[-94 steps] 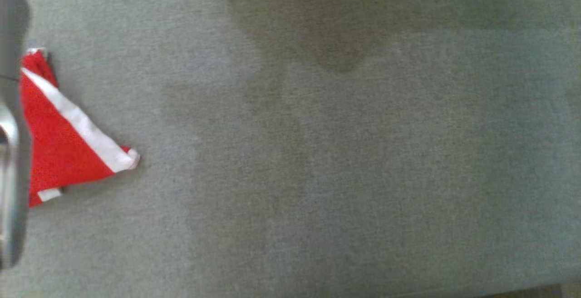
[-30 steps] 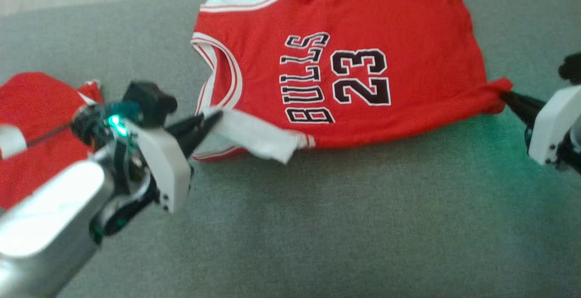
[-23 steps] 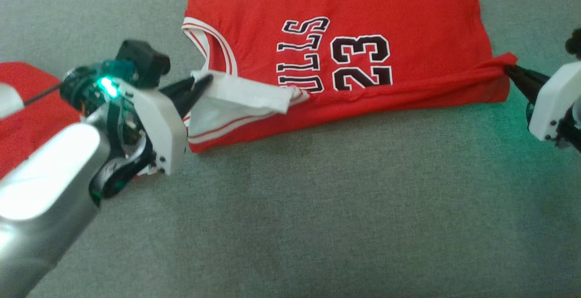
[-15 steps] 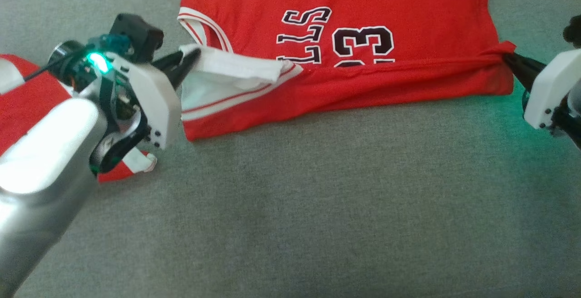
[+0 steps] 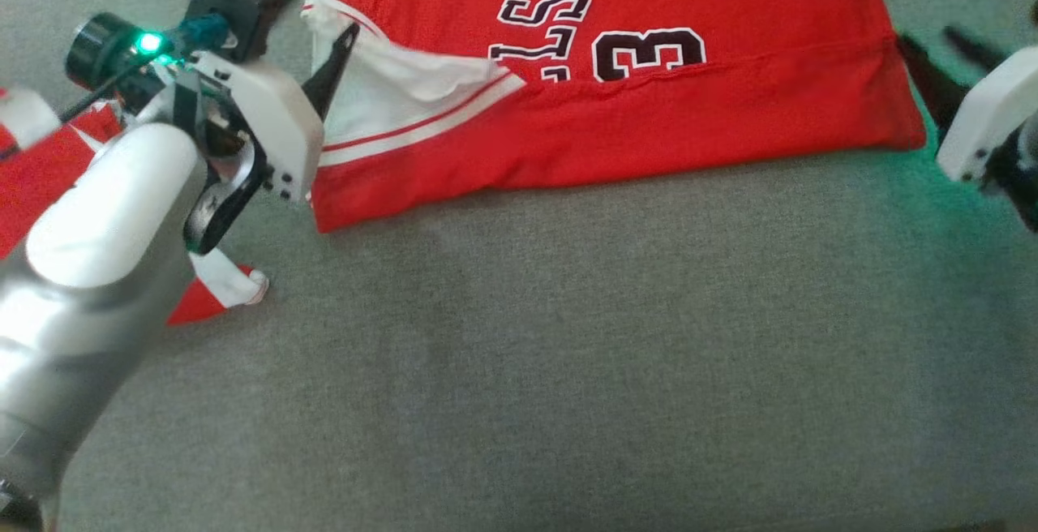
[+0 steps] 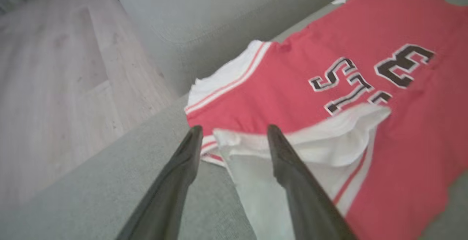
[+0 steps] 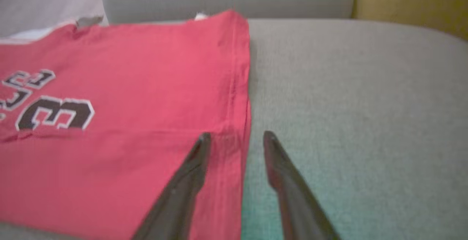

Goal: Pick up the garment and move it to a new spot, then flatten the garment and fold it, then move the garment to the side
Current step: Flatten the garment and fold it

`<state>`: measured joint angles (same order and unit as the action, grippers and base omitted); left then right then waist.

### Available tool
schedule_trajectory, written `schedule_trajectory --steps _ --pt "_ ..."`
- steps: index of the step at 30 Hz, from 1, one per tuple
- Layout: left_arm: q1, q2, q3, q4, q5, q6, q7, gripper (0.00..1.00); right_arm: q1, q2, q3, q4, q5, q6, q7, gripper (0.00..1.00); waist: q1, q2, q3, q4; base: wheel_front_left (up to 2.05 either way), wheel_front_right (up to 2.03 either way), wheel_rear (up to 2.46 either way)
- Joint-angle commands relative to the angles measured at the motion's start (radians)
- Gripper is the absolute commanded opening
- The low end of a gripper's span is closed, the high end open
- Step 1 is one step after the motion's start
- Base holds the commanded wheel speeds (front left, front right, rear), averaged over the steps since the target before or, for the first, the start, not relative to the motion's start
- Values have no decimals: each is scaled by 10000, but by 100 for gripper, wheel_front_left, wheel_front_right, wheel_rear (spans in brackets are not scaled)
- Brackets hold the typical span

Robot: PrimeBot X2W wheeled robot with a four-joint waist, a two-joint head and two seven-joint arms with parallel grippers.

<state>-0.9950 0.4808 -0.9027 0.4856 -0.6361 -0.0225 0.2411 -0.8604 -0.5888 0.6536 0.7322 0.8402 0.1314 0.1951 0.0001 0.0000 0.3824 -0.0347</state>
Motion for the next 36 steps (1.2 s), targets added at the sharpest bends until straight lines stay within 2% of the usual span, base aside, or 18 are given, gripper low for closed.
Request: schedule_trajectory --steps 1,7,9,12,15,18,21,25,29,36 --pt "-745 266 541 -159 131 163 -300 100 -212 -95 -146 -146 -66 -7 -304 100 -1 0 -21 12 0 0 0" --pt "-600 -588 1333 208 305 1278 -3201 100 -185 476 -1282 132 -269 -7 -3484 100 -1 0 -505 124 0 0 0" --pt "-363 -741 1516 163 485 1716 -4228 100 4 751 -1645 130 -457 -7 -4220 100 -1 0 -755 111 0 0 0" --pt "419 -1117 2009 -218 447 2489 -4902 100 394 1205 -2404 -260 -1362 -7 -4548 100 -1 0 -1114 83 0 0 0" --pt "1397 -1518 2531 -964 543 3038 -5015 100 1360 1833 -4136 -1733 -2911 -7 -4562 100 -1 0 -1353 156 0 0 0" --pt "2547 -1903 3203 -2022 1035 3368 -5023 100 2898 2898 -5719 -3429 -4495 -7 -4565 100 -1 0 -1516 246 0 0 0" --pt "3716 -2236 3660 -2691 1565 3291 -5025 100 4326 3841 -6673 -4937 -5770 -7 -4566 100 -1 0 -1625 325 0 0 0" --pt "5123 -2630 4100 -2901 2002 2953 -5027 100 5730 4758 -7281 -6015 -6503 -7 -4567 100 -1 0 -1733 340 0 0 0" --pt "6142 -2989 4603 -2687 2335 2658 -5027 100 6650 5068 -7482 -6168 -6780 -7 -4567 100 -1 0 -1833 366 0 0 0" --pt "6647 -3438 5222 -2114 2802 2146 -5028 100 7060 5249 -7442 -6159 -6946 -7 -4568 100 -1 0 -1834 305 0 0 0"
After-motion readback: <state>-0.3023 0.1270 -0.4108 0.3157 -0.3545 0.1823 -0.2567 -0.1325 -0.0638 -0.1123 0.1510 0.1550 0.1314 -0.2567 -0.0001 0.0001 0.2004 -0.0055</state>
